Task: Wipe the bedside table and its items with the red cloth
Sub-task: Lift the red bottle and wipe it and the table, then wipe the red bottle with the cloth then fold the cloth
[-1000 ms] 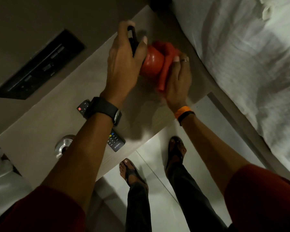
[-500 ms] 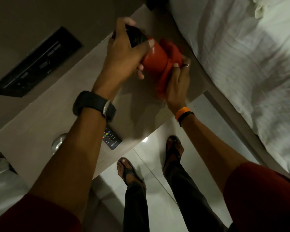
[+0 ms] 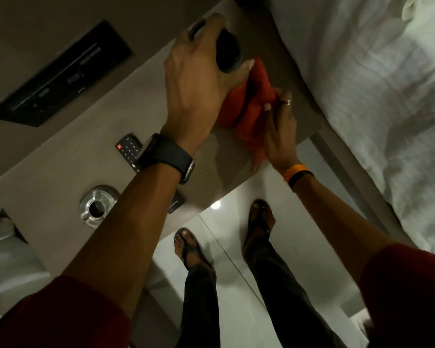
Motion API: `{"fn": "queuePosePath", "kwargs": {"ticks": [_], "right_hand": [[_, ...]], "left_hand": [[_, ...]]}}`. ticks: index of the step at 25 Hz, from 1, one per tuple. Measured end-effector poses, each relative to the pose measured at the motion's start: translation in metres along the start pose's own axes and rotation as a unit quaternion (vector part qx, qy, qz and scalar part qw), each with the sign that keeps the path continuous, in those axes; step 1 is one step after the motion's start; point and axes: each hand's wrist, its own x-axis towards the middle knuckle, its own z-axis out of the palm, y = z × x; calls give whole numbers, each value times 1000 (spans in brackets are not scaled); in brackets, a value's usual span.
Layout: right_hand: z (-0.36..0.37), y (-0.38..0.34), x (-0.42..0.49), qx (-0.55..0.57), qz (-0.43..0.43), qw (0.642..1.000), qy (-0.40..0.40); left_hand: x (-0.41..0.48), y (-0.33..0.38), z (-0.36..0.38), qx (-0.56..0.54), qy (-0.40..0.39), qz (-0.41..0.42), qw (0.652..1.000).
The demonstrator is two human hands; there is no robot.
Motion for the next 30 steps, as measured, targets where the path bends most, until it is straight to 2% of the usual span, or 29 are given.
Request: {"fn": "queuePosePath", "kwargs": {"ticks": [4,6,8,9,12,14,15,16,17,18,19,20,22,23,25,26,30], "right_hand": [[-24,18,-26,-92,-126,988,-8],[-14,32,-41,-192,-146,967,-82],[12,47,-54,-365,-183,896,-176],[24,55,-59,-415,-203,864,-199],[32,61,-69,-427,-290,829,-214],[24,59,-81,-383,-332,820,-264],[19,54,-90,-336,-305,843,-290],[15,44,-101,-258,-223,888,-307],[13,32,-113,-149,-90,937,-302],[12,13,-121,-16,58,956,-288],[13,-1,-128,114,167,944,-261],[15,-11,-133,205,233,924,-225],[27,-30,-143,273,261,909,-175],[37,-45,-151,300,260,899,-185],[65,-73,-172,364,293,851,-238],[80,-84,-183,379,282,842,-261],[150,-131,-236,342,241,859,-295]], "left_hand": [[-14,-4,2,16,-8,-14,1000],[-15,-6,2,7,-18,-13,1000],[-17,-9,4,-15,-25,-9,1000],[-18,-11,6,-33,-27,-9,999],[-29,-19,9,-111,-23,-25,993],[-46,-31,12,-173,-11,-50,984],[-59,-39,13,-198,-5,-72,978],[-73,-49,15,-214,3,-102,971],[-90,-60,18,-224,15,-137,965],[-109,-70,20,-233,29,-174,956],[-128,-80,21,-242,39,-211,946],[-148,-88,21,-255,45,-245,935],[-188,-103,16,-312,33,-292,903],[-207,-107,9,-370,22,-313,874],[-236,-111,-13,-486,20,-329,809],[-248,-114,-26,-513,36,-311,799],[-299,-153,-100,-429,172,-242,853]]}}
